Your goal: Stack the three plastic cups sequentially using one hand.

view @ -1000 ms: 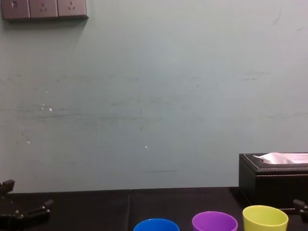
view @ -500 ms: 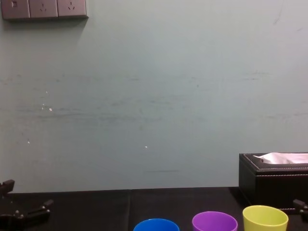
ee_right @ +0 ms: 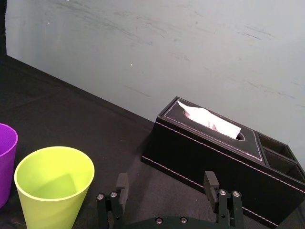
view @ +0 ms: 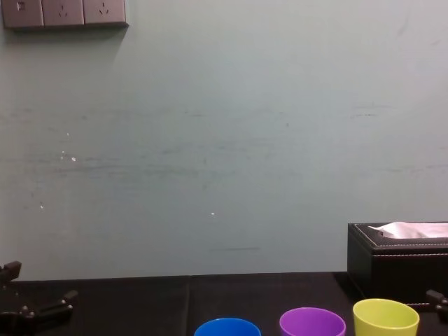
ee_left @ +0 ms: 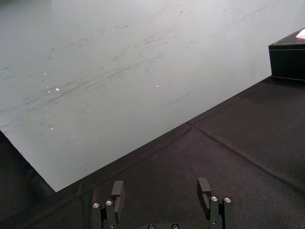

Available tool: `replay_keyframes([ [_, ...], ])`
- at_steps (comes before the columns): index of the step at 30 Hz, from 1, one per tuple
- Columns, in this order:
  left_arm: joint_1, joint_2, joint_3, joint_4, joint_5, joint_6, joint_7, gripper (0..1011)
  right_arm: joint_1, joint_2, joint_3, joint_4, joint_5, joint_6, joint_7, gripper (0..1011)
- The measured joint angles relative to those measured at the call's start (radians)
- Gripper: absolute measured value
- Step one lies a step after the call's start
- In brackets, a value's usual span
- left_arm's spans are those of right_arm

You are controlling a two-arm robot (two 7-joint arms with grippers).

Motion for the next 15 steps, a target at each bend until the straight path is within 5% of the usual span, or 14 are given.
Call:
replay_keyframes([
  [15,0.000,0.000,0.000,0.000,0.000,0.000,0.000,1000,-0.005,-0.006,0.009,-0.007,-0.018,-0.009,-0.007,1003],
])
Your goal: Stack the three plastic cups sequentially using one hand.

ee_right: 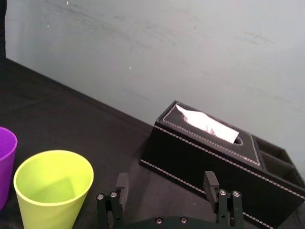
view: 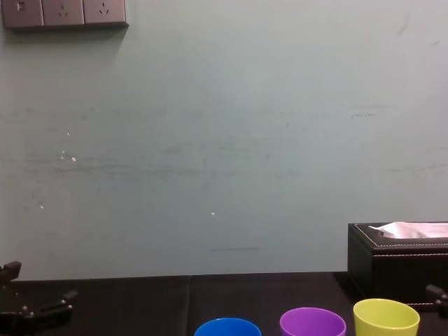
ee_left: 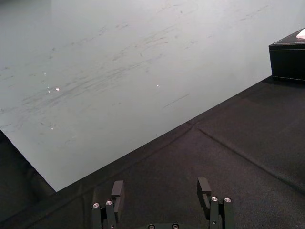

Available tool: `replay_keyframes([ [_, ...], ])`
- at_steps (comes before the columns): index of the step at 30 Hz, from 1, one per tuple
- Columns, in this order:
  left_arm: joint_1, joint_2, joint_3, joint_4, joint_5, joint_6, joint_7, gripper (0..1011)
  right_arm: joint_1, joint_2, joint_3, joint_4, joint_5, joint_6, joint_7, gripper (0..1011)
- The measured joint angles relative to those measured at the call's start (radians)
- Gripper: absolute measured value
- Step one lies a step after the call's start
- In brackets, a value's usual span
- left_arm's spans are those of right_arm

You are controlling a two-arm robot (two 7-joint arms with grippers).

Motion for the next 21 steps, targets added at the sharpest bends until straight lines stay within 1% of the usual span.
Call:
replay_keyframes([
  [2,0.000,0.000,0.000,0.000,0.000,0.000,0.000,1000,-0.007,0.000,0.007,-0.009,-0.002,-0.002,-0.003,1003],
  [7,0.000,0.000,0.000,0.000,0.000,0.000,0.000,1000,-0.050,0.011,0.042,-0.061,0.002,-0.002,-0.010,1003],
  [12,0.000,0.000,0.000,0.000,0.000,0.000,0.000,1000,-0.111,0.031,0.080,-0.122,0.030,0.010,-0.009,1003],
  [13,0.000,0.000,0.000,0.000,0.000,0.000,0.000,1000,-0.135,0.040,0.093,-0.144,0.045,0.021,-0.007,1003],
  [15,0.000,0.000,0.000,0.000,0.000,0.000,0.000,1000,-0.160,0.051,0.106,-0.167,0.060,0.038,-0.001,1003],
  [16,0.000,0.000,0.000,0.000,0.000,0.000,0.000,1000,-0.184,0.061,0.117,-0.189,0.078,0.062,0.008,1003],
  [18,0.000,0.000,0.000,0.000,0.000,0.000,0.000,1000,-0.210,0.072,0.127,-0.214,0.103,0.092,0.023,1003],
  [19,0.000,0.000,0.000,0.000,0.000,0.000,0.000,1000,-0.238,0.084,0.138,-0.237,0.131,0.124,0.042,1003],
  [21,0.000,0.000,0.000,0.000,0.000,0.000,0.000,1000,-0.258,0.092,0.146,-0.256,0.149,0.146,0.056,1003],
])
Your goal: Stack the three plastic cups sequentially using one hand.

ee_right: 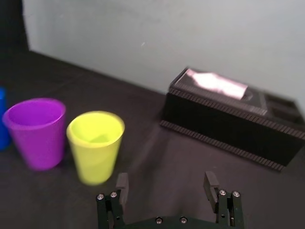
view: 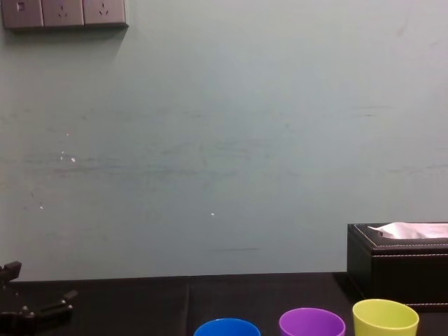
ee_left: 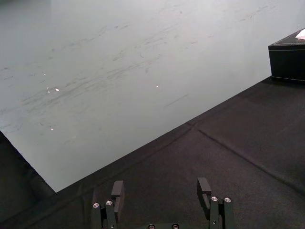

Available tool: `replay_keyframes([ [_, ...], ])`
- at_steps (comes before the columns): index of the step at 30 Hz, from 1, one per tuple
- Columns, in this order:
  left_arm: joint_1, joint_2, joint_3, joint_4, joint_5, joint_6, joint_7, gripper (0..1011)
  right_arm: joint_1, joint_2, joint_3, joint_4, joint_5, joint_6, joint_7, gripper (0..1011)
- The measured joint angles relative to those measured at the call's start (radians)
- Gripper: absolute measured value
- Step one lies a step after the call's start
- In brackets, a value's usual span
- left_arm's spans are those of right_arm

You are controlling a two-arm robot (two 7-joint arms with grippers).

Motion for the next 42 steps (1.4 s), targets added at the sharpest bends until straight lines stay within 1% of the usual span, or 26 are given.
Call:
replay_keyframes([
  [1,0.000,0.000,0.000,0.000,0.000,0.000,0.000,1000,-0.019,0.008,0.006,-0.020,0.016,0.021,0.016,1003],
  [5,0.000,0.000,0.000,0.000,0.000,0.000,0.000,1000,-0.048,0.021,0.010,-0.056,0.038,0.063,0.046,1003],
  [6,0.000,0.000,0.000,0.000,0.000,0.000,0.000,1000,-0.058,0.023,0.009,-0.073,0.046,0.082,0.060,1003],
  [9,0.000,0.000,0.000,0.000,0.000,0.000,0.000,1000,-0.065,0.020,0.005,-0.097,0.056,0.114,0.078,1003],
  [13,0.000,0.000,0.000,0.000,0.000,0.000,0.000,1000,-0.054,-0.003,-0.007,-0.103,0.056,0.148,0.090,1003],
  [15,0.000,0.000,0.000,0.000,0.000,0.000,0.000,1000,-0.039,-0.022,-0.013,-0.101,0.055,0.166,0.092,1003],
  [20,0.000,0.000,0.000,0.000,0.000,0.000,0.000,1000,-0.005,-0.064,-0.028,-0.090,0.035,0.197,0.091,1003],
  [21,0.000,0.000,0.000,0.000,0.000,0.000,0.000,1000,-0.005,-0.064,-0.028,-0.090,0.035,0.197,0.091,1003],
  [24,0.000,0.000,0.000,0.000,0.000,0.000,0.000,1000,0.021,-0.094,-0.038,-0.076,0.016,0.208,0.088,1003],
  [27,0.000,0.000,0.000,0.000,0.000,0.000,0.000,1000,0.036,-0.114,-0.044,-0.063,0.006,0.213,0.085,1003],
  [31,0.000,0.000,0.000,0.000,0.000,0.000,0.000,1000,0.064,-0.151,-0.055,-0.034,-0.015,0.224,0.078,1003],
  [37,0.000,0.000,0.000,0.000,0.000,0.000,0.000,1000,0.084,-0.188,-0.057,-0.001,-0.035,0.229,0.068,1003],
  [38,0.000,0.000,0.000,0.000,0.000,0.000,0.000,1000,0.086,-0.198,-0.056,0.008,-0.040,0.224,0.064,1003],
  [39,0.000,0.000,0.000,0.000,0.000,0.000,0.000,1000,0.086,-0.198,-0.056,0.008,-0.040,0.224,0.064,1003],
  [41,0.000,0.000,0.000,0.000,0.000,0.000,0.000,1000,0.089,-0.223,-0.052,0.027,-0.054,0.199,0.058,1003],
  [42,0.000,0.000,0.000,0.000,0.000,0.000,0.000,1000,0.089,-0.227,-0.052,0.031,-0.057,0.194,0.057,1003],
])
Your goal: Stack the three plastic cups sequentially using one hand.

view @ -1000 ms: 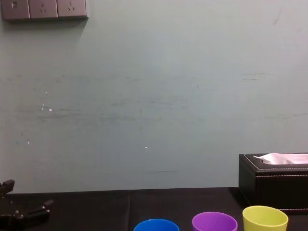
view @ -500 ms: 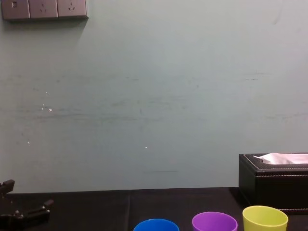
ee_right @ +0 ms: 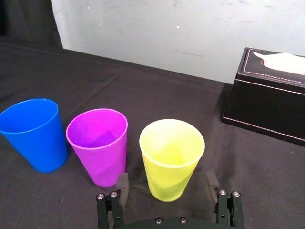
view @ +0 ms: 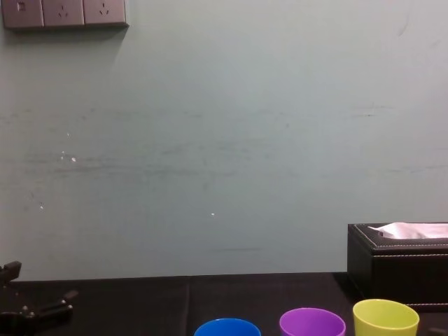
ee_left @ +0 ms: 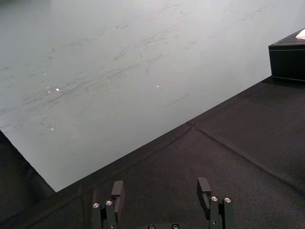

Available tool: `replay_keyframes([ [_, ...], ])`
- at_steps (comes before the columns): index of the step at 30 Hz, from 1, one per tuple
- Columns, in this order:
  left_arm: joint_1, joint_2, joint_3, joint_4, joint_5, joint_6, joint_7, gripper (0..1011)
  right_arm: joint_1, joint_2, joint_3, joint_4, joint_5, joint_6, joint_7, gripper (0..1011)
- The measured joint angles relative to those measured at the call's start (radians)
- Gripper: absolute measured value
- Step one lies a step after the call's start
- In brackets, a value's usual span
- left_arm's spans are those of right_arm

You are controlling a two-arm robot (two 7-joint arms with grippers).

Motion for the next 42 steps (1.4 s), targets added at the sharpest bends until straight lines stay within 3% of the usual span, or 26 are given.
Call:
replay_keyframes([
  [19,0.000,0.000,0.000,0.000,0.000,0.000,0.000,1000,0.033,-0.098,0.010,0.083,-0.059,-0.051,-0.007,1003],
  [42,0.000,0.000,0.000,0.000,0.000,0.000,0.000,1000,0.045,-0.159,0.043,0.143,-0.101,-0.062,0.030,1003],
])
